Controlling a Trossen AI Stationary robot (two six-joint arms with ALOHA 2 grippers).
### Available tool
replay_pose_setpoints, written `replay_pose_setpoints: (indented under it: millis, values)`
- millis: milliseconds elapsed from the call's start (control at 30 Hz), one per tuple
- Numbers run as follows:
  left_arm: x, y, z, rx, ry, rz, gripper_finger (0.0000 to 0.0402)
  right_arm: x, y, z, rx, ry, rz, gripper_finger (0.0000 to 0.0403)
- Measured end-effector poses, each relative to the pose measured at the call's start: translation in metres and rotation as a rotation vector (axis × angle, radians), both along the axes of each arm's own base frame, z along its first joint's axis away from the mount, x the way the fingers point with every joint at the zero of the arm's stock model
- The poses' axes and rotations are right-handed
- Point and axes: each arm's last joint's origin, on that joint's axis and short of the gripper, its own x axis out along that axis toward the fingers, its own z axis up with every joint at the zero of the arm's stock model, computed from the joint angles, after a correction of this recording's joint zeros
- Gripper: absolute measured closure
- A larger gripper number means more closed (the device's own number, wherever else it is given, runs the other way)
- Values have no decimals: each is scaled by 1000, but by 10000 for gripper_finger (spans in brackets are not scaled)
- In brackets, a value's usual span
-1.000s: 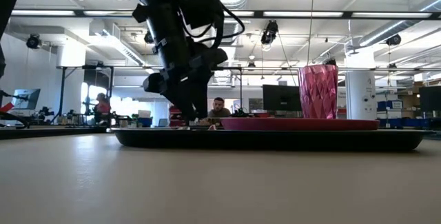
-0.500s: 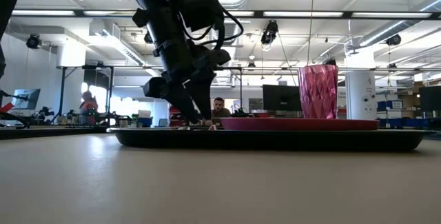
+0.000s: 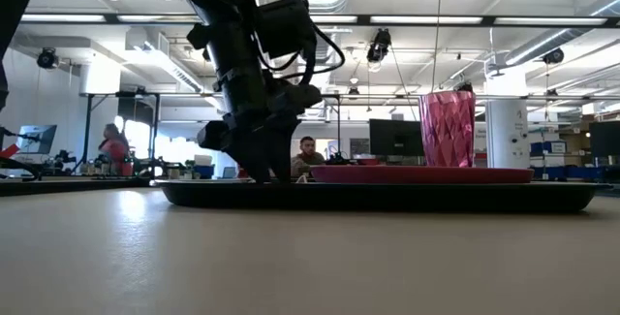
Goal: Pick and place plate/cup/fork/spoon on tray
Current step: Adjust the pink fork on the black serving tray
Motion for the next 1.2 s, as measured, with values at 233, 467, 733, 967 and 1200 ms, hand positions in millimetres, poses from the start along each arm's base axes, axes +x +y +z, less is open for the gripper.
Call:
replay_pose_setpoints:
  millis: [233,467,733,967,1200]
  values:
    - [-1,0,-1,1,2,1,305,0,0,0,1,-1,0,394]
    - [-1,1,-1,28,4,11,391,0,0,0,0,-2,0,394]
    - [-4,-1,4,94,53,53,401,0,0,0,1,-1,1,394]
    - [-16,-8,13,152,166,126,400,0,0,0,-7,-3,-4,394]
    - [-13,-16,16,149,108,161,400,0,0,0,-8,0,-4,394]
